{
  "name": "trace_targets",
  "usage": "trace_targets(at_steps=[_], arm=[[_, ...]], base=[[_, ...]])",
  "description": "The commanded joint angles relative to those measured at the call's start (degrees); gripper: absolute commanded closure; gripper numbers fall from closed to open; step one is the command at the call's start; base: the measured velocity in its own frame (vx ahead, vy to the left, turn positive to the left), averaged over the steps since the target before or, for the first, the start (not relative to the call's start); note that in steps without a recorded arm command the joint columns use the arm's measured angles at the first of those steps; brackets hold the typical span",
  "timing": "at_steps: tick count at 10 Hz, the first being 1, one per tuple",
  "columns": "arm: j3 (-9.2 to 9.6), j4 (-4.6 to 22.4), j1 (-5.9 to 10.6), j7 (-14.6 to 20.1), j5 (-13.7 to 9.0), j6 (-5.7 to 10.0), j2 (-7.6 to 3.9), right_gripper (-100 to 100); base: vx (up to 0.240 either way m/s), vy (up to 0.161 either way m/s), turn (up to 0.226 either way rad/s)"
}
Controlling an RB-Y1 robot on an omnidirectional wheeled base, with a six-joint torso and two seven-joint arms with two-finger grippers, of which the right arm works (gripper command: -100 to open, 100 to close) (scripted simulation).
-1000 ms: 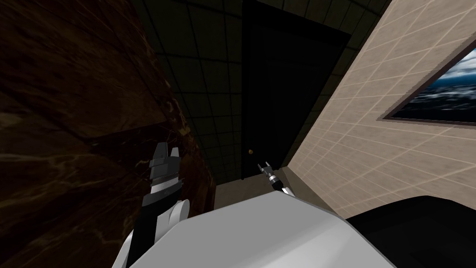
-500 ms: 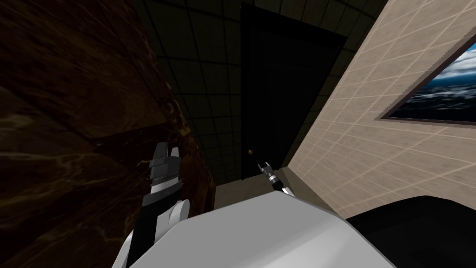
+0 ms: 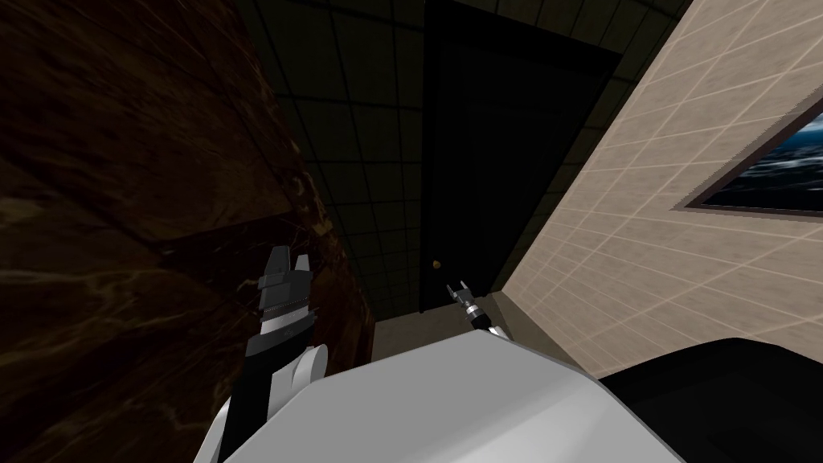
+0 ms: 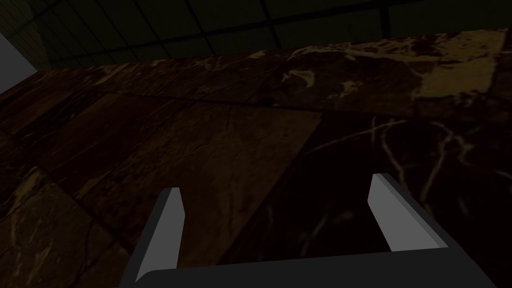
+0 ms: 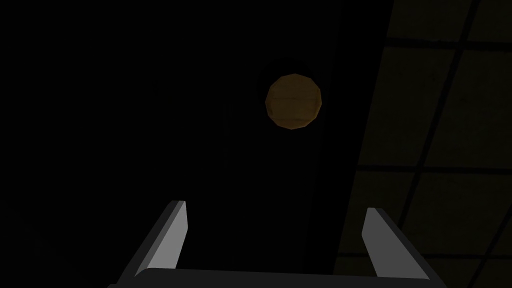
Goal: Pull the door open
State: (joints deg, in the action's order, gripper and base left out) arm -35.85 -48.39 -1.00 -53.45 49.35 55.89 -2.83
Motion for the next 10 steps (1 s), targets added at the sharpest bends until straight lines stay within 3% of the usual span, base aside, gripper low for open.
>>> trace_targets(at_steps=[1, 10], arm=[[-0.23, 0.05, -0.17, -0.40, -0.02, -0.10, 0.41, -100], [-0.23, 0.05, -0.17, -0.40, -0.02, -0.10, 0.41, -100]], base=[[0.010, 0.000, 0.001], [0.008, 0.000, 0.000]])
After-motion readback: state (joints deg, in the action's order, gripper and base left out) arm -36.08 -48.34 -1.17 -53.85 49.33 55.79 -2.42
